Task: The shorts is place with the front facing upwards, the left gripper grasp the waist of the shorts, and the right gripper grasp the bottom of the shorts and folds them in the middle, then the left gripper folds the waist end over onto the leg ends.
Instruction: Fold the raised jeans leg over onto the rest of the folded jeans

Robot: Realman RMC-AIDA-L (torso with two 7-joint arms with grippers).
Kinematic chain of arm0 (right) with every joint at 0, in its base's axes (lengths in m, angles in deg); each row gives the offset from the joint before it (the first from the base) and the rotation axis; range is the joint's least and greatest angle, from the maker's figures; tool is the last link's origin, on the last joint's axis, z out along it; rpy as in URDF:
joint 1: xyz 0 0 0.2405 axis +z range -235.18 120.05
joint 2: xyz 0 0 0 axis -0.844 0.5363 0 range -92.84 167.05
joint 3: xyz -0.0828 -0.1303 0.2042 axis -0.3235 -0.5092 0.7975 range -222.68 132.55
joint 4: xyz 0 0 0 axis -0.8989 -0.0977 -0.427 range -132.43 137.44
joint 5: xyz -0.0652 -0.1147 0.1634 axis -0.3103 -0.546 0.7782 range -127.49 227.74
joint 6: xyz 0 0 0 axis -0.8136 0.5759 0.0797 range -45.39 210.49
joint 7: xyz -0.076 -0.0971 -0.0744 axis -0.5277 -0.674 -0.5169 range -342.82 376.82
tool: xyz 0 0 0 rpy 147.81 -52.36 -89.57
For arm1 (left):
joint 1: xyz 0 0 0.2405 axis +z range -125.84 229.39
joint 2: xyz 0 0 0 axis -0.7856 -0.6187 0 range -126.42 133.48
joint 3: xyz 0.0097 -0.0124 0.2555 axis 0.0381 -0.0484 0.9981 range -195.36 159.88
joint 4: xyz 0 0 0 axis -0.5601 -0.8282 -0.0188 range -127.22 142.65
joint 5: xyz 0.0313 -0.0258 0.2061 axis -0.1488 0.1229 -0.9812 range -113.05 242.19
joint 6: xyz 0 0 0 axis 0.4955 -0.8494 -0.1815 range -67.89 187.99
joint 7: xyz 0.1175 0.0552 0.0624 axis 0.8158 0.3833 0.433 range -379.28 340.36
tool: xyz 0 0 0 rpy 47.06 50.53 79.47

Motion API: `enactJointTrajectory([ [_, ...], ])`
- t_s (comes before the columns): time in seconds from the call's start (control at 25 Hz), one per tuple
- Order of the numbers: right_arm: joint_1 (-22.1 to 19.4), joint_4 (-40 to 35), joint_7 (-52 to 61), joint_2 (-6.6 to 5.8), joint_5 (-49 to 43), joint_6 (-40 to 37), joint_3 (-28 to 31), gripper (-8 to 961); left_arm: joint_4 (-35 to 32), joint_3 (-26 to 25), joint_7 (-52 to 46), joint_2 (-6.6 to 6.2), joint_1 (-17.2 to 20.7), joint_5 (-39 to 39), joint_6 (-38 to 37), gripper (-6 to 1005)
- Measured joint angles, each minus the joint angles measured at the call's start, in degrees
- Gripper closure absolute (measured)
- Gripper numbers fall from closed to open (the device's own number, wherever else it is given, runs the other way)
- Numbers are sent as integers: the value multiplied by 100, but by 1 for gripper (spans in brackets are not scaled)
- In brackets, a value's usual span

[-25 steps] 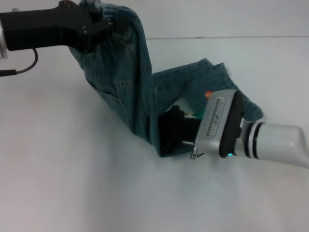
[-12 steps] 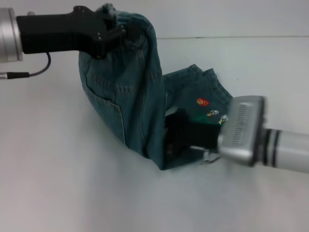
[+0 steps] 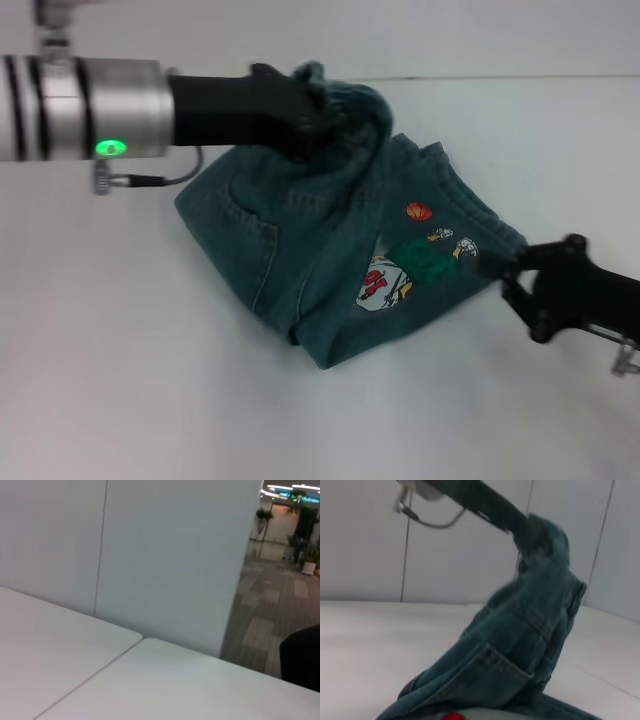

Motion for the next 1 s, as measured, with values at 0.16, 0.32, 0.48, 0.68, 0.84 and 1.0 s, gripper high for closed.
enactJointTrajectory([
  [0.16, -303, -244, 211, -58, -30, -301, -15, 955, 477, 919, 10, 37, -250, 263, 902, 953],
  [0.32, -302, -256, 213, -67, -271, -468, -33, 955, 1091, 1850, 63, 51, -575, 805, 2084, 952],
  [0.48, -183, -261, 214, -14, -524, -476, -42, 955, 1576, 2681, 257, 61, -893, 1296, 2791, 952],
  [0.68, -74, -219, 248, -7, -611, -484, -95, 955, 1734, 3173, 291, 62, -974, 1578, 3028, 917],
  [0.84, -41, -226, 345, -6, -614, -495, -183, 954, 1725, 3210, 303, 62, -940, 1679, 2995, 781],
  [1.0, -13, -252, 365, -6, -616, -510, -273, 954, 1718, 3258, 343, 62, -940, 1562, 2946, 640],
])
